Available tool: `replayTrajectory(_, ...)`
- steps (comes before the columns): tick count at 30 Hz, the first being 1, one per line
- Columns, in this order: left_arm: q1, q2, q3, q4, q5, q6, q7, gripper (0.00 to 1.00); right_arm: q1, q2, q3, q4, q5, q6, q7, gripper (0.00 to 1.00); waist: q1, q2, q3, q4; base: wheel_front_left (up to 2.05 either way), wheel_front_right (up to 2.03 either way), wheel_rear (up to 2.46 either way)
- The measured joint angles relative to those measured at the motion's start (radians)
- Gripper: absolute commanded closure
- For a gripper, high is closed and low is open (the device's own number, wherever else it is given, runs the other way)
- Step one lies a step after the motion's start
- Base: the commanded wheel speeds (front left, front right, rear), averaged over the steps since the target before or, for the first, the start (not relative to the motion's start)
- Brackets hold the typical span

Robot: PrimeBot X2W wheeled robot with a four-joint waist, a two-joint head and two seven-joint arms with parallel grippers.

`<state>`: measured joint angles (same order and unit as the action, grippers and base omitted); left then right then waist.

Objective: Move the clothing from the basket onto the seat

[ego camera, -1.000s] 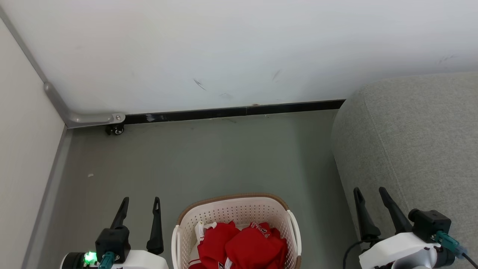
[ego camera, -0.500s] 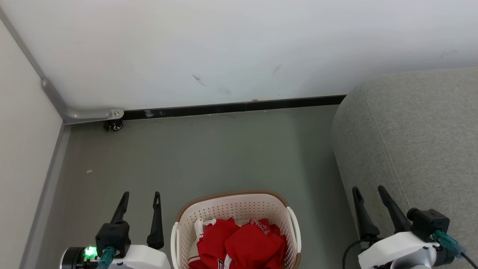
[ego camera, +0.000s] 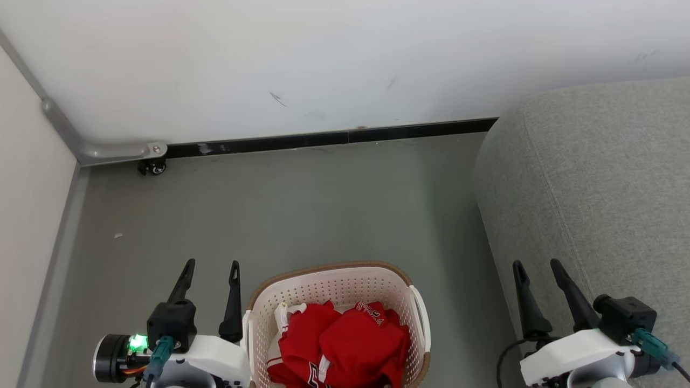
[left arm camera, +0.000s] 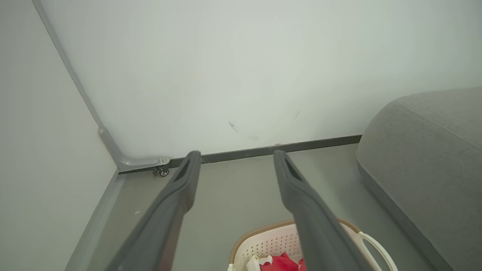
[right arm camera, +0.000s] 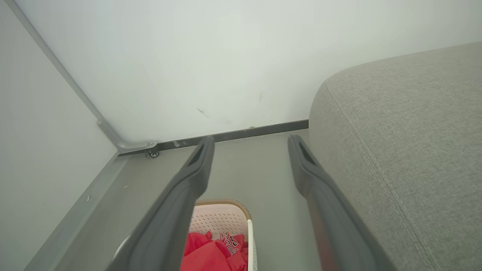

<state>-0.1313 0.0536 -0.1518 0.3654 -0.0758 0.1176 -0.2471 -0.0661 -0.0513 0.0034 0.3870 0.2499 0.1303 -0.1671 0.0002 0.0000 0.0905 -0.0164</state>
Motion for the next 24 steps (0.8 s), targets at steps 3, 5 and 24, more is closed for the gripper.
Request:
replayTrajectory(3,-0.02,0.002,-0.006,0.02,0.007,-0.005,0.0,0.0,0.0,0.0,-0.002,-0.006,-0.001,0.0,0.0,0.0,0.0,0.0,0.015,-0.005,0.0,0.0,0.0)
replayTrajectory(5,-0.025,0.002,-0.012,0.029,0.014,-0.012,0.0,0.0,0.0,0.001,-0.007,-0.017,-0.002,0.0,0.0,0.0,0.0,0.0,0.025,-0.009,0.0,0.0,0.0)
replayTrajectory(24,-0.111,0.013,-0.045,0.166,0.048,-0.04,0.0,0.0,-0.044,0.004,-0.026,-0.09,-0.011,0.0,-0.02,0.0,0.0,0.0,0.167,-0.066,0.0,0.0,0.0)
